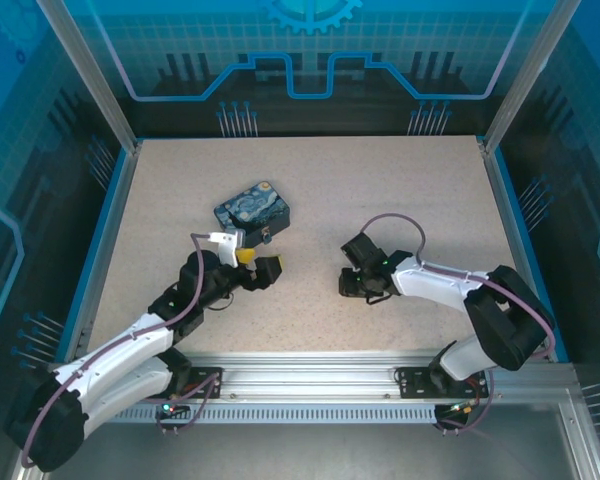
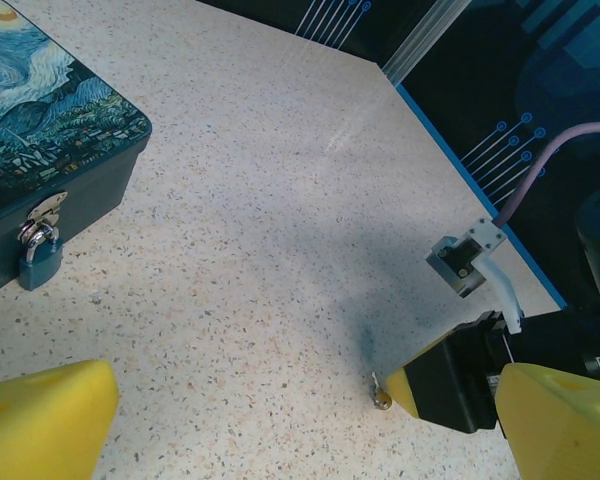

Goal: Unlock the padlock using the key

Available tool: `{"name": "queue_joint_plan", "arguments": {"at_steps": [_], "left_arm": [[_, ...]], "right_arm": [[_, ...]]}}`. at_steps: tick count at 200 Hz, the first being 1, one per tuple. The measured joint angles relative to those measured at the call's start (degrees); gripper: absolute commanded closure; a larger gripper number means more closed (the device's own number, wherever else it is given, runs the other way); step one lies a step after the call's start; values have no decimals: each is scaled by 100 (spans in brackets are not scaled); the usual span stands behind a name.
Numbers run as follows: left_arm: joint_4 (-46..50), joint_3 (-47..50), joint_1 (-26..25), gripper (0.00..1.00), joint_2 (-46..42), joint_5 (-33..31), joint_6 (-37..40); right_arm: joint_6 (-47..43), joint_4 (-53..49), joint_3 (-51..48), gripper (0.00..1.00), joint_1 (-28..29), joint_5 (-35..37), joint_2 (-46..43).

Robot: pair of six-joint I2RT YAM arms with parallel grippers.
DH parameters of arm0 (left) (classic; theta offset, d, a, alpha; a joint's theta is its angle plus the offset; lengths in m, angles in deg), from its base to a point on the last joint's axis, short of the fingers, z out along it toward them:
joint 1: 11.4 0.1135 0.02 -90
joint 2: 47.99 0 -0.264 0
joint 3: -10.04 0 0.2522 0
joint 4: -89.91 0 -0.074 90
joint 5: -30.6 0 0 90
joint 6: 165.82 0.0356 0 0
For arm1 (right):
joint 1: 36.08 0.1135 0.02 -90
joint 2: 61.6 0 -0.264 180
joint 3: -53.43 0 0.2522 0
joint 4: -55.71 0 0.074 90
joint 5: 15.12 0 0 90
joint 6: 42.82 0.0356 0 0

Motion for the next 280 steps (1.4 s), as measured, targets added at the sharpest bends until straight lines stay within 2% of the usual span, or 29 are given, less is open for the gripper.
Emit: {"name": "queue_joint_plan", "arguments": {"at_steps": [74, 166, 201, 242, 255, 280], "left_arm": [[118, 2, 0, 1, 0, -28, -4], [205, 2, 0, 1, -68, -74, -2], [214, 0, 0, 3, -72, 0, -2], [203, -2, 0, 6, -72, 448, -24], [181, -9, 0, 8, -72, 656, -31], [111, -85, 0, 20, -70, 1128, -33]], "right_arm": [[109, 85, 11, 81, 160, 31, 247], [81, 70, 59, 100, 286, 251, 133], [-330, 142, -11, 100, 286, 275, -162], [-1088, 509, -295, 100, 243, -15, -623], [-1351, 632, -391, 100, 219, -125, -815], [-1891, 1093, -706, 100, 125, -501, -1440]]}}
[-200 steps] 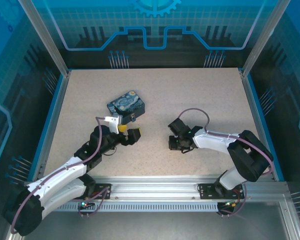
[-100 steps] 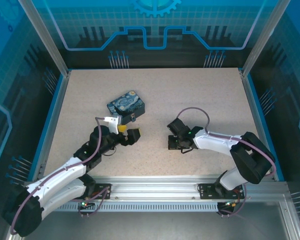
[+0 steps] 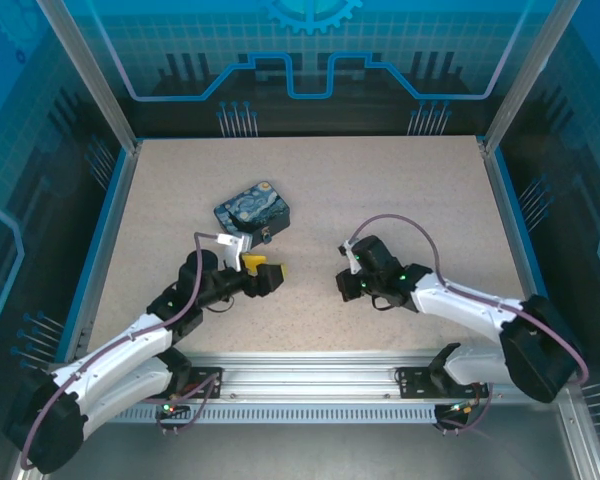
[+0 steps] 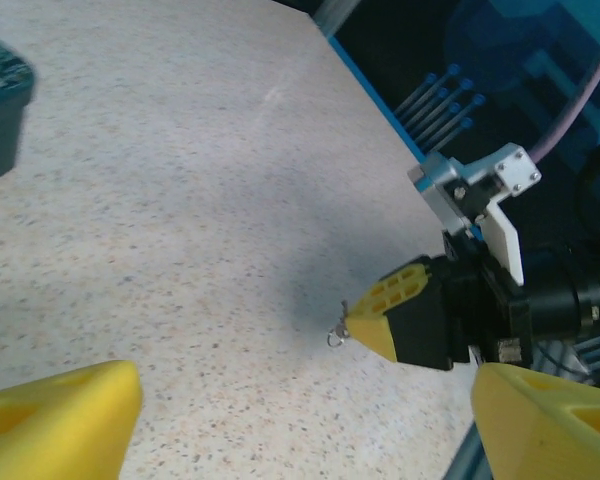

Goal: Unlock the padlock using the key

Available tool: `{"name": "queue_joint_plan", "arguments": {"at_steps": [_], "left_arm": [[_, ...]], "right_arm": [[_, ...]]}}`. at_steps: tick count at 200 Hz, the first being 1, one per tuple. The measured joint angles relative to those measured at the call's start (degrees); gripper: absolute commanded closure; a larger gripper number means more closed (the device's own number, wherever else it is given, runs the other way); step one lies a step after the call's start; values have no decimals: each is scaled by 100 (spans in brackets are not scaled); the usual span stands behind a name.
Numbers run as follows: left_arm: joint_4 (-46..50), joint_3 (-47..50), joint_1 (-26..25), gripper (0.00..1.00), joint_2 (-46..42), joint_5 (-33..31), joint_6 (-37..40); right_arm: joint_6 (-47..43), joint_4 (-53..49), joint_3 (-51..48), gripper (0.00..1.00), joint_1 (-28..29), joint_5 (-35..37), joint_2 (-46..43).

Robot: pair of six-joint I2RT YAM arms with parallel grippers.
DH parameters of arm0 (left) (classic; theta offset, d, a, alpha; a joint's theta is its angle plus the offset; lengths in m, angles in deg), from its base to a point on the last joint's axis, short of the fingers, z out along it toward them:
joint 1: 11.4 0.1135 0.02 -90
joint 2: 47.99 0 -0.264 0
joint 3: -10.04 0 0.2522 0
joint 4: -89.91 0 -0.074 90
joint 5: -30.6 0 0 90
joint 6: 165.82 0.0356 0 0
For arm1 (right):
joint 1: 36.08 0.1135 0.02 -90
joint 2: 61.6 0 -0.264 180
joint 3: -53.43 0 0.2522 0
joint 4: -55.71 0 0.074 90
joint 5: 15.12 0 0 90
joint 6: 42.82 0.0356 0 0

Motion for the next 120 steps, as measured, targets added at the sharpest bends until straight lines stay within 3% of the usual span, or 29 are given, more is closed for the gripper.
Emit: {"name": "queue_joint_plan", "arguments": {"at_steps": [57, 120], "left_arm": [[-846, -210, -4, 31, 162, 1174, -219], [-2048, -682, -48, 45, 1357, 2472, -778]], "right_arm": [[-975, 691, -251, 100, -105, -964, -1727], [-1541, 734, -247, 100, -44, -1705, -1998]]}}
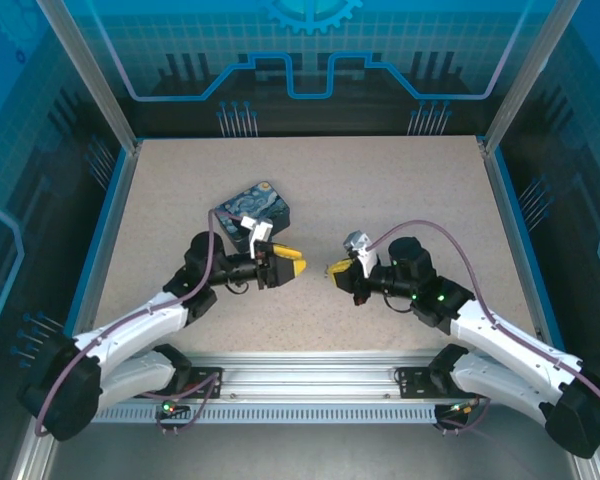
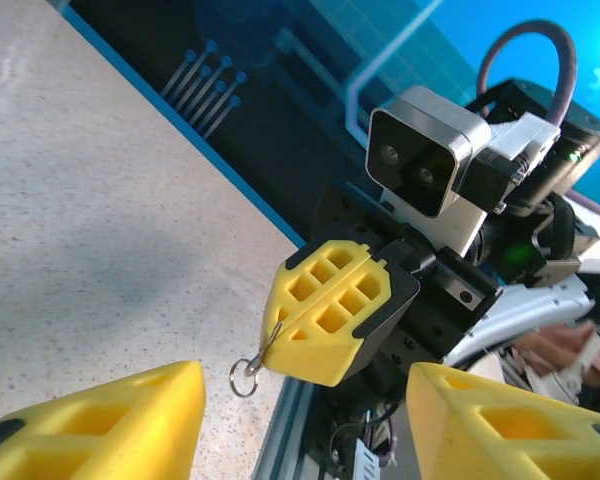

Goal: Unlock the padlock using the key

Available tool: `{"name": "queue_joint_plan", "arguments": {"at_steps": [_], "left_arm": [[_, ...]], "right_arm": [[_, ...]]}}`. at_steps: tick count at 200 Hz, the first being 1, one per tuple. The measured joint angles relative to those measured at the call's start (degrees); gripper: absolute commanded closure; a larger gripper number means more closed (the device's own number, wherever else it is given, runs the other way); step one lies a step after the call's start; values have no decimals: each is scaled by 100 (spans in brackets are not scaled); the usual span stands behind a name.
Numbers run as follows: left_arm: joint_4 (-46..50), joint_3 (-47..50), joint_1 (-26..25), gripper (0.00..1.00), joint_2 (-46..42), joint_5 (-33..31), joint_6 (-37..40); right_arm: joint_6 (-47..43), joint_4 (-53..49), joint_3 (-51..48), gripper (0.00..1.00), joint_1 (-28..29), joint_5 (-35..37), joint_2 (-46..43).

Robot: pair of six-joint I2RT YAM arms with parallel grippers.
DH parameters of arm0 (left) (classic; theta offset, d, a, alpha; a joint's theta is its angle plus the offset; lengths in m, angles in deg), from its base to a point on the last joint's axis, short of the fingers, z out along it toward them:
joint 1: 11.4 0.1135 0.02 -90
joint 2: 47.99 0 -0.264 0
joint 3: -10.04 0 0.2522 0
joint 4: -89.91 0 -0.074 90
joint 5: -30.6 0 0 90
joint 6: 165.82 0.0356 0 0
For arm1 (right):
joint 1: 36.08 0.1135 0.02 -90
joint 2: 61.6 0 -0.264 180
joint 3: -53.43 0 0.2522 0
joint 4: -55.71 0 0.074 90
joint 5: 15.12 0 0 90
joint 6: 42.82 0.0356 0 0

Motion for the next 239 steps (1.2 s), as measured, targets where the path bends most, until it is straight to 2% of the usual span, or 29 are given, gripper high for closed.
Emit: {"name": "queue_joint_plan", "arguments": {"at_steps": [50, 132, 203, 239], "left_arm": [[-17, -247, -372, 47, 369, 282, 72], [68, -264, -538, 52, 634, 278, 195], [114, -269, -564, 72, 649, 234, 236], [179, -269, -560, 95, 664, 136, 302]], "right_arm": [[-118, -26, 33, 100, 177, -160, 4], [-118, -24, 175, 100, 308, -256, 177], [-116, -2, 249, 100, 326, -321, 238], [-114, -2, 251, 100, 330, -420, 236]]}}
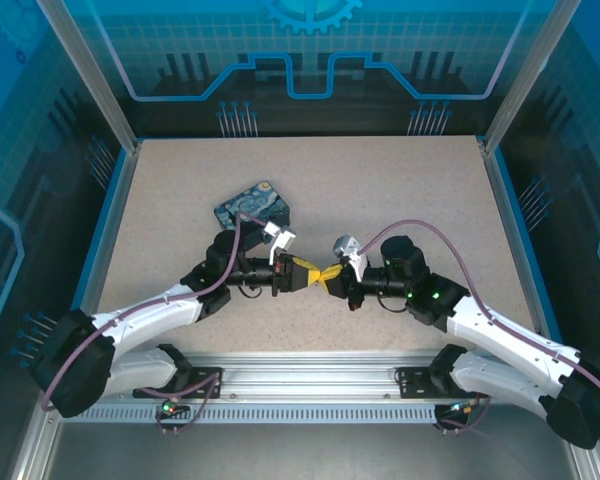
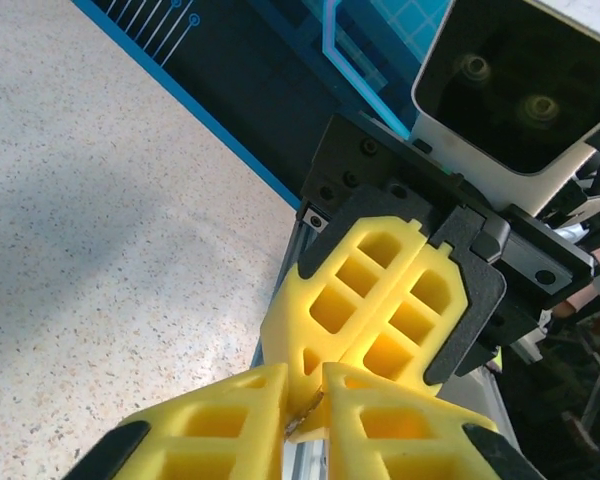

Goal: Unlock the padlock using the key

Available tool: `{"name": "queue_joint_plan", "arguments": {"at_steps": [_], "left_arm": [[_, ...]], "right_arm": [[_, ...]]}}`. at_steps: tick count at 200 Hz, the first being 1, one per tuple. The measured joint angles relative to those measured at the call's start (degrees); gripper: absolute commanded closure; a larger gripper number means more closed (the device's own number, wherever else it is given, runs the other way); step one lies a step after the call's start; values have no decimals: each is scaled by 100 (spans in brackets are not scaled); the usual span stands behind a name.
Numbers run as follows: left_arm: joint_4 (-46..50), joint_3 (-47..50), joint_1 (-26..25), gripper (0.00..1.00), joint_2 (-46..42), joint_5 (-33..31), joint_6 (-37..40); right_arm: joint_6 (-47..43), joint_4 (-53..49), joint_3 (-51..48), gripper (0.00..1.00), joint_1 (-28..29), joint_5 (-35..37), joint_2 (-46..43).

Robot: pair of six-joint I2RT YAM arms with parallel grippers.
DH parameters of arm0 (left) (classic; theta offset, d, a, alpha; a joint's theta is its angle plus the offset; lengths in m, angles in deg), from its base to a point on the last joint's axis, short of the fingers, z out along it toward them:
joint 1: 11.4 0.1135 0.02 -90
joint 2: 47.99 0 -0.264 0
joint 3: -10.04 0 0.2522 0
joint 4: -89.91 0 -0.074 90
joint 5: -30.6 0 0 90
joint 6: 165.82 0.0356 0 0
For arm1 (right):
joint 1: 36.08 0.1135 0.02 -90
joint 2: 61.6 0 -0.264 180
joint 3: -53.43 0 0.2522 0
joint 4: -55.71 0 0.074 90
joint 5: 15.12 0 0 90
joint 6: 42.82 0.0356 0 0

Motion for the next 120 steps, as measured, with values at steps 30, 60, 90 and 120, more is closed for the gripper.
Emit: {"name": "queue_joint_plan", "arguments": {"at_steps": [30, 60, 90, 120], "left_arm": [[31, 0, 2, 100, 0, -79, 63], [-63, 0, -33, 100, -79, -273, 55], [-413, 17, -57, 100, -289, -669, -111], [-844, 131, -151, 100, -446, -1141, -286]], "right_arm": [[33, -20, 0, 85, -2, 20, -20], [282, 280, -186, 69, -92, -81, -356], [1014, 1296, -787, 56, -673, -424, -949], [1615, 1895, -966, 49, -820, -645, -1062]]}}
